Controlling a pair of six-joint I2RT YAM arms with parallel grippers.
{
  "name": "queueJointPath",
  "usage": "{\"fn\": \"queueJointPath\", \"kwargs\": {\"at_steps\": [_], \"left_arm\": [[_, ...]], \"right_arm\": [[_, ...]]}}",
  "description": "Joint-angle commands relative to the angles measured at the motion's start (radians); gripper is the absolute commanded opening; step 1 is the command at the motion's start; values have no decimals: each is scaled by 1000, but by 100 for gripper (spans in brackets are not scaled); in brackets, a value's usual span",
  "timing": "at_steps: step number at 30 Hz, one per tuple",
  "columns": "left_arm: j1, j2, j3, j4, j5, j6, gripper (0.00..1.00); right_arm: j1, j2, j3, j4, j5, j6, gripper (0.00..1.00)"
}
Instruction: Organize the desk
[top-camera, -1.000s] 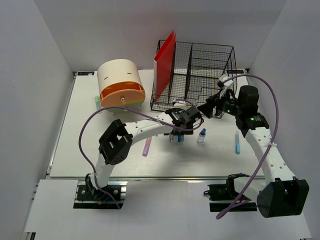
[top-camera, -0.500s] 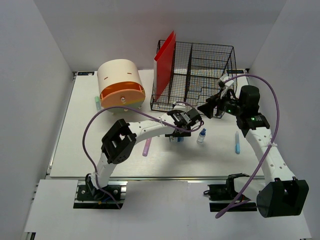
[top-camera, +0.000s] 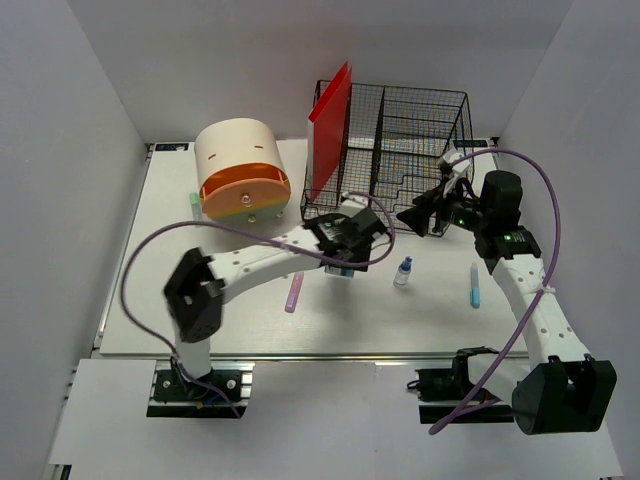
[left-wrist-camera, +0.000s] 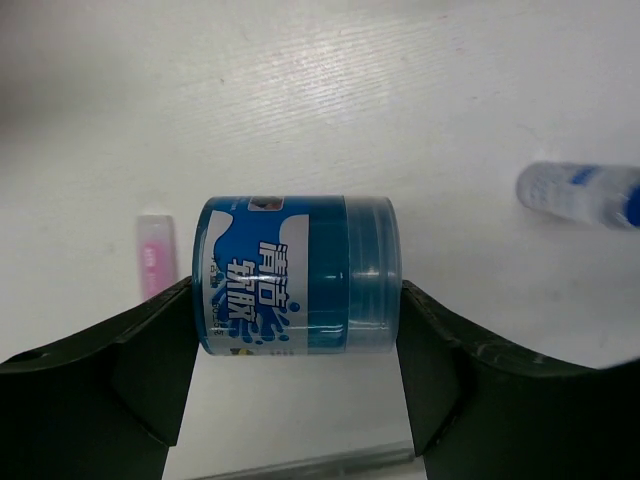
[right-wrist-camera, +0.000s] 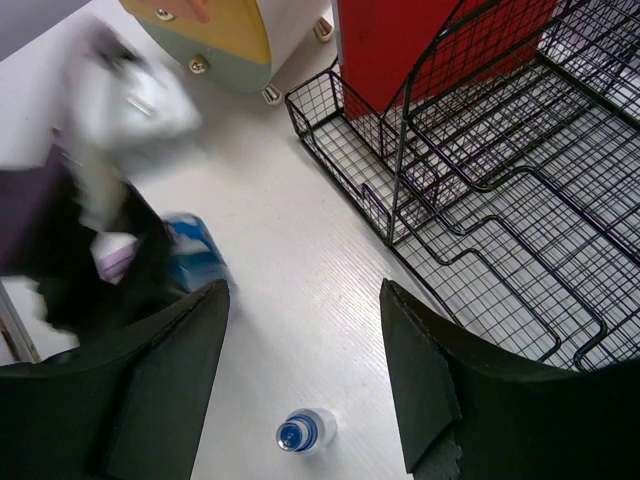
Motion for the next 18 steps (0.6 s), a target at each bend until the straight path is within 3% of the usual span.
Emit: {"fn": "queueJointPath", "kwargs": {"at_steps": [1, 2, 5, 9, 13, 18], "left_arm": [[18, -300, -43, 89, -14, 197, 0], [18, -339, -49, 104, -12, 272, 0], [47, -399, 70, 13, -154, 251, 0], [99, -352, 327, -121, -276, 251, 0], [169, -284, 460, -139, -345, 265, 0], [281, -286, 446, -61, -338, 267, 0]], "right_arm": [[-7, -23, -3, 43, -30, 11, 67], [-8, -23, -3, 45, -30, 9, 67], [-10, -20, -4, 45, -34, 14, 67], [-10, -20, -6, 45, -34, 17, 66], [-11, -17, -6, 46, -39, 20, 66], [-20, -20, -6, 45, -48, 22, 66]]}}
